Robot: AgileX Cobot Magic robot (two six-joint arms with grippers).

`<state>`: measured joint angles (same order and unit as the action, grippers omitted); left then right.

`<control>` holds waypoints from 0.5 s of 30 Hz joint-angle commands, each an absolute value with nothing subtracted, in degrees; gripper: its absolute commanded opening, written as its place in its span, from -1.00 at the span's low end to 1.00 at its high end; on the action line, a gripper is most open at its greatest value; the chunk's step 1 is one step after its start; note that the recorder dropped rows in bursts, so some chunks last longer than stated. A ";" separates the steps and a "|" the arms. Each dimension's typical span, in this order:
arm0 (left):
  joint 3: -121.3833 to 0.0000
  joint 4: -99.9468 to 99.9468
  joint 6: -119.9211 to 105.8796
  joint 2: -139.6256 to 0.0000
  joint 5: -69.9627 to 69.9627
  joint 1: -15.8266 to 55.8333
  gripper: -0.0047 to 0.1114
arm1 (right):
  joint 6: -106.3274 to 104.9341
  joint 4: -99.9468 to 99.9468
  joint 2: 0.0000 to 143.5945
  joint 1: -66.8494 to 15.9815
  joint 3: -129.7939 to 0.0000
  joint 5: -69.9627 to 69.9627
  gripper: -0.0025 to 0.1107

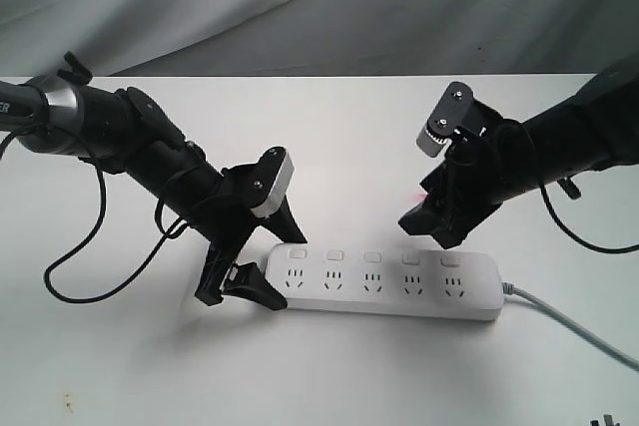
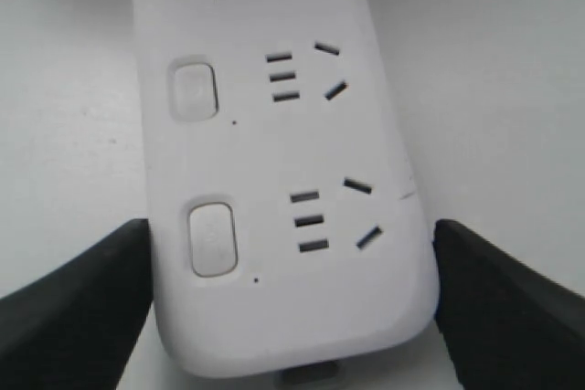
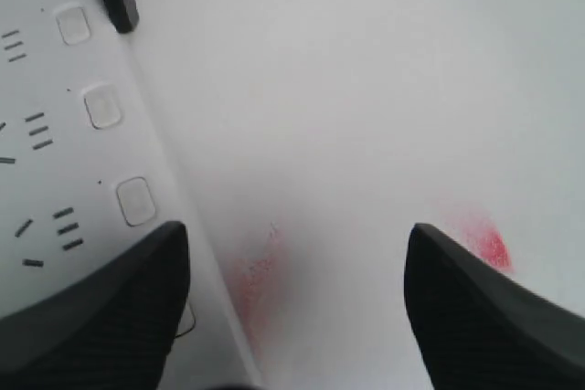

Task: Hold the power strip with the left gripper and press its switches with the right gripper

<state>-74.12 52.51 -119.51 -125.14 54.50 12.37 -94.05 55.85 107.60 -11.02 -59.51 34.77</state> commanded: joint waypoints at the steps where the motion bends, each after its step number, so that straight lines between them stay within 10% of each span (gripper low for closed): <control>1: -74.31 52.97 -119.95 -125.18 53.85 12.52 -0.92 | -94.02 56.58 109.61 -10.72 -58.37 31.97 0.14; 15: -74.31 52.97 -119.95 -125.18 53.85 12.52 -0.92 | -96.02 56.47 109.76 -10.83 -58.37 33.67 0.14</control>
